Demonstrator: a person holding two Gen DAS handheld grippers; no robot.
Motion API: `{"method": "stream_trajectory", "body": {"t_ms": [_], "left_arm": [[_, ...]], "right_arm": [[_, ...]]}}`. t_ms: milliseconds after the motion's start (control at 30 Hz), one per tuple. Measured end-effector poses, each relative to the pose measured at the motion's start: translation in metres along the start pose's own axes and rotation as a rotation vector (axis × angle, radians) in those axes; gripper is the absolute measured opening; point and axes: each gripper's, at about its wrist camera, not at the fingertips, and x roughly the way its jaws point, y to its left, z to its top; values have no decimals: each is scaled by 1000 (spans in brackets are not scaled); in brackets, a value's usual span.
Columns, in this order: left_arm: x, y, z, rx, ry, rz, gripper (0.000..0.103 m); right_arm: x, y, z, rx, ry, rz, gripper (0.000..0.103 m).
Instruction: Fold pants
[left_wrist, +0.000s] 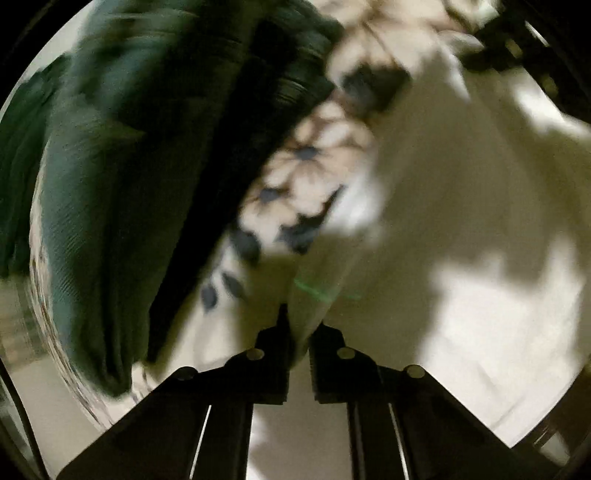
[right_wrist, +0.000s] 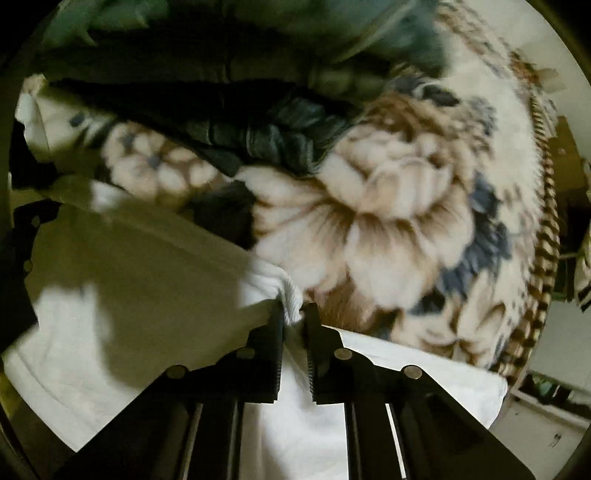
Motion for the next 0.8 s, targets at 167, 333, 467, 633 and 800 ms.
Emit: {"method": "stream_trajectory", "body": {"t_ms": [167, 333, 467, 633, 800], "left_arm": [[-80, 27, -33, -199, -95, -37, 5], [-116, -35, -88, -453, -128, -155, 5], [-113, -131, -140, -572, -59, -220, 5], [-68, -199, -168, -610, 60, -262, 5], [-29, -216, -178, -665, 137, -284, 12]], "right_arm": [[-60, 3, -41, 82, -124, -25, 10], [-114, 13, -119, 129, -216, -7, 10], [-130, 48, -182, 94, -223, -16, 10], [-95, 78, -232, 21, -144, 9, 10], [-51, 100, -254, 9, -21, 59, 11]]}}
